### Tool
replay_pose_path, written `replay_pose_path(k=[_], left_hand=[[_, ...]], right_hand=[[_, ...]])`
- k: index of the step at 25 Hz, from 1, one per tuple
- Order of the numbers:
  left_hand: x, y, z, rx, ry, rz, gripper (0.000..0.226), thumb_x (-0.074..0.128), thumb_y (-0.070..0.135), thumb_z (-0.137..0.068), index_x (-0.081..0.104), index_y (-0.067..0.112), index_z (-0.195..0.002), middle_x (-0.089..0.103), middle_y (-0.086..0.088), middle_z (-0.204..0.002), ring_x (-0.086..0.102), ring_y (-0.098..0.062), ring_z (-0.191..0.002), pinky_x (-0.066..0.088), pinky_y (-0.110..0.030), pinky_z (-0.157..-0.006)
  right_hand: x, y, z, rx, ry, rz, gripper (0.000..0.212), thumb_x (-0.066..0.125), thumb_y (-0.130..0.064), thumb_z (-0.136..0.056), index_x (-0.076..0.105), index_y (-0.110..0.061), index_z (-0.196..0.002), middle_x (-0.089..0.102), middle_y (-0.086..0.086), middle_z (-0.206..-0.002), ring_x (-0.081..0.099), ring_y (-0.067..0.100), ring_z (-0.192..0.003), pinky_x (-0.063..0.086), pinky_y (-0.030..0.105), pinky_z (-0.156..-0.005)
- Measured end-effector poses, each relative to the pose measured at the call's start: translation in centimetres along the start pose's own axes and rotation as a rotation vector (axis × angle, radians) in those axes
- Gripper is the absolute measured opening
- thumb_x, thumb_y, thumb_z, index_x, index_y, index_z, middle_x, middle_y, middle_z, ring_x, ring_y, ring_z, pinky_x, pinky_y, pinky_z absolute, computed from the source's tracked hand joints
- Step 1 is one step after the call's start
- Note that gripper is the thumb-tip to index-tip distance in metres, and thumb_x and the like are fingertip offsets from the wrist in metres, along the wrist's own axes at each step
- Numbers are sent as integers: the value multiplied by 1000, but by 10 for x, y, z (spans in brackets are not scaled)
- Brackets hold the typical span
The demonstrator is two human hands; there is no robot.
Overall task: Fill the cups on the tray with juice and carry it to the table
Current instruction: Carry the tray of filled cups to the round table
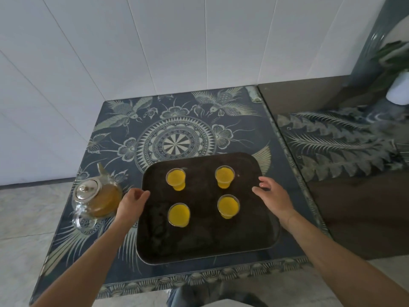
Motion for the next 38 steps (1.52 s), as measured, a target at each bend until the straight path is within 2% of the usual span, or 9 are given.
replay_pose_path(k=[5, 8, 10, 14, 21, 26, 30, 34, 38], left_hand=[[13, -29, 9, -122, -9, 18, 46, 57, 39, -94, 56, 6, -127, 64, -11, -118, 60, -28, -105, 48, -43, -90], [20, -39, 16, -186, -42, 23, 51, 56, 36, -95, 50, 6, -135, 64, -10, -117, 60, -27, -104, 45, -40, -89], [22, -43, 16, -197, -71, 19, 55, 57, 37, -94, 46, 7, -139, 63, -9, -116, 59, -25, -100, 46, -39, -86], [28, -60, 6, -214, -112, -31, 71, 56, 52, -86, 38, 17, -145, 55, -14, -135, 57, -32, -118, 46, -54, -101], [35, -71, -19, -209, -165, -67, 63, 58, 45, -87, 43, 18, -142, 60, -10, -132, 61, -28, -115, 47, -53, -100], [38, -62, -27, -181, -221, -76, 63, 64, 25, -89, 38, 18, -146, 60, -9, -136, 57, -28, -122, 45, -50, -104], [40, -66, -36, -259, -299, -124, 56, 61, 10, -90, 36, 13, -140, 60, -11, -126, 62, -31, -111, 51, -52, -95], [42, -67, -47, -264, -352, -211, 48, 57, 4, -88, 37, 16, -129, 59, -13, -112, 66, -31, -92, 58, -54, -79], [42, -69, -43, -282, -351, -220, 51, 54, 3, -89, 36, 20, -133, 58, -12, -102, 69, -34, -85, 61, -51, -69]], right_hand=[[-13, 29, -2, 55, 20, 44, 51, 68, -26, -96, 55, -10, -143, 61, 9, -136, 58, 27, -127, 42, 33, -92], [-11, 40, -6, 126, -31, 61, 32, 68, -17, -95, 61, -13, -126, 61, -6, -104, 61, 27, -113, 40, 30, -88], [-7, 44, -8, 131, -44, 105, 27, 73, -31, -86, 60, -19, -107, 63, -10, -93, 63, 22, -101, 48, 34, -92], [23, 132, -73, 114, -128, 133, 63, 66, -60, -61, 68, -32, -117, 69, 1, -115, 69, 26, -104, 57, 49, -97], [9, 70, -46, 165, -91, 198, 31, 63, -12, -91, 69, -14, -121, 71, 14, -117, 67, 33, -107, 54, 45, -98], [14, 74, -63, 189, -131, 292, 43, 59, -17, -96, 58, -22, -139, 68, 13, -129, 62, 36, -119, 49, 40, -93], [18, 77, -69, 241, -169, 305, 57, 62, -33, -99, 40, -24, -151, 67, 15, -127, 63, 35, -115, 51, 43, -98], [19, 86, -78, 317, -223, 305, 50, 60, -19, -100, 36, -19, -144, 63, 17, -118, 61, 34, -109, 54, 49, -97], [20, 86, -81, 411, -268, 281, 37, 55, -9, -100, 39, -22, -130, 57, 12, -116, 59, 30, -102, 59, 47, -69]])
Point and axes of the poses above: each hand's wrist, its own z-axis away from the middle knuckle, its own x-axis out of the palm, y = z × x, the point moved 8 cm from there along -z, towards the middle knuckle
